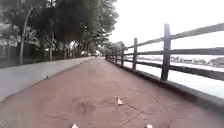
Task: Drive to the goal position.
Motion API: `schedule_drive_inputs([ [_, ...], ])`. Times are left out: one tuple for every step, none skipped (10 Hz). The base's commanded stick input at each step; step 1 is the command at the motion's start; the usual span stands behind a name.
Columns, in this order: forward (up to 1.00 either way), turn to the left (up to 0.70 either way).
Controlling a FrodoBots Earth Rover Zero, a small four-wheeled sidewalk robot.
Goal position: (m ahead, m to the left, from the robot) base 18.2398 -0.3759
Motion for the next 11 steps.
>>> schedule_drive_inputs([
  [0.85, 0.00],
  [0.85, 0.00],
  [0.85, 0.00],
  [0.85, 0.00],
  [0.85, 0.00],
  [0.85, 0.00],
  [0.85, 0.00],
  [0.85, 0.00],
  [0.85, 0.00],
  [0.85, 0.00],
  [0.85, 0.00],
])
